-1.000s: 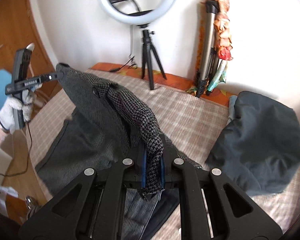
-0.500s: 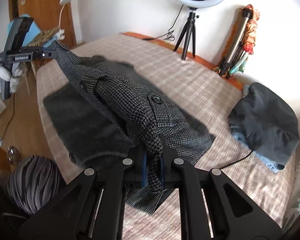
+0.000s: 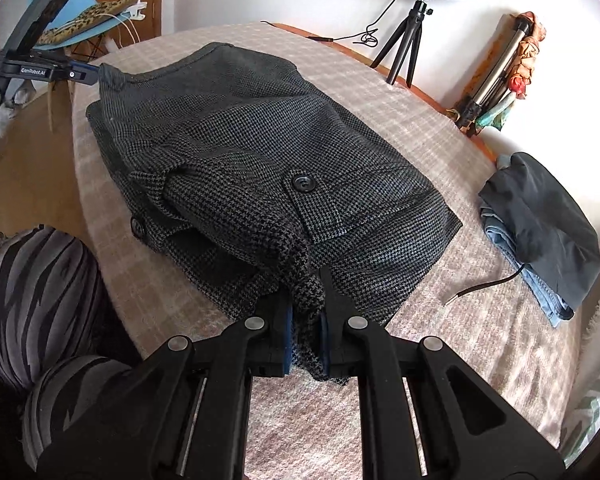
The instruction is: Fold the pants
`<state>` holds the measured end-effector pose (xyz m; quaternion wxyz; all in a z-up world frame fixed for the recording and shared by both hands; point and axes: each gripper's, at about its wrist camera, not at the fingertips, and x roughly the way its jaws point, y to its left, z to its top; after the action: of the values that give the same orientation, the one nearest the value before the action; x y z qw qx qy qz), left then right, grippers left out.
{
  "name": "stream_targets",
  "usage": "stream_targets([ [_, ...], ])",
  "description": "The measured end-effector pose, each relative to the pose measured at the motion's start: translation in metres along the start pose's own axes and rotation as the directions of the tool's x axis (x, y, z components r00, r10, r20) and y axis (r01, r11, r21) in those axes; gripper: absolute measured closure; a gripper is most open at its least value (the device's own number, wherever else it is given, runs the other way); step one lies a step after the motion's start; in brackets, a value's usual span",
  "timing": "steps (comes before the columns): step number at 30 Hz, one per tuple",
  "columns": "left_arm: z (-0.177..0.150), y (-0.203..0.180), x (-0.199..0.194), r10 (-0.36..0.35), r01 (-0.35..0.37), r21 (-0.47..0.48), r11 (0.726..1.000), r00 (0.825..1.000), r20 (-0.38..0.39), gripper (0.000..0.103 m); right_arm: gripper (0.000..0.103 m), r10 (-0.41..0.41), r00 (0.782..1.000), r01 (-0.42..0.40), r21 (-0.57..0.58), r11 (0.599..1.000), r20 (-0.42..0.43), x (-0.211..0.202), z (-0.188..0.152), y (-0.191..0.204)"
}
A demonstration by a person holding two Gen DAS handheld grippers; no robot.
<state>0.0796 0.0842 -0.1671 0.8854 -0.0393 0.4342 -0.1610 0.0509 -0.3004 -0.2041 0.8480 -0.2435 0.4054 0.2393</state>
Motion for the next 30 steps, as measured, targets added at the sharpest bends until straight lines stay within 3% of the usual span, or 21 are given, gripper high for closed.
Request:
stream_targets([
  [5, -0.013, 0.019, -0.014, 0.072, -0.074, -0.031, 0.997, 0.996, -0.042, 0.081, 0.087, -0.011, 0.998, 0.010, -0.018, 1.000, -0.057, 0.007, -0.005, 0.005],
  [7, -0.014, 0.025, -0.021, 0.071, -0.074, -0.047, 0.996, 0.996, -0.046, 0.081, 0.077, -0.017, 0.998, 0.017, -0.015, 1.000, -0.061, 0.004, -0.007, 0.004],
  [11, -0.003, 0.019, -0.032, 0.037, -0.037, -0.038, 0.999, 0.999, -0.003, 0.080, 0.070, 0.016, 0.998, -0.014, 0.032, 0.999, -0.053, -0.011, -0.011, 0.002],
  [16, 0.018, -0.021, -0.013, -0.034, 0.035, 0.073, 0.997, 0.999, -0.022, 0.080, 0.063, 0.151, 0.986, -0.162, 0.207, 0.965, 0.071, -0.040, -0.003, -0.018],
  [20, 0.031, -0.050, 0.012, -0.066, 0.074, 0.123, 0.990, 0.996, -0.064, 0.080, 0.062, 0.172, 0.977, -0.203, 0.311, 0.929, 0.123, -0.026, 0.020, -0.030],
  [24, 0.039, -0.070, 0.042, -0.067, 0.084, 0.158, 0.984, 0.992, -0.109, 0.080, 0.062, 0.167, 0.986, -0.169, 0.281, 0.945, 0.032, 0.013, 0.028, -0.021],
  [28, 0.035, -0.074, 0.066, -0.077, 0.103, 0.153, 0.983, 0.982, -0.170, 0.080, 0.062, 0.127, 0.988, -0.108, 0.198, 0.974, -0.088, 0.043, 0.014, -0.008],
  [30, 0.027, -0.075, 0.077, -0.057, 0.095, 0.167, 0.981, 0.975, -0.216, 0.080, 0.062, 0.123, 0.989, -0.105, 0.185, 0.977, -0.088, 0.044, 0.006, -0.006],
])
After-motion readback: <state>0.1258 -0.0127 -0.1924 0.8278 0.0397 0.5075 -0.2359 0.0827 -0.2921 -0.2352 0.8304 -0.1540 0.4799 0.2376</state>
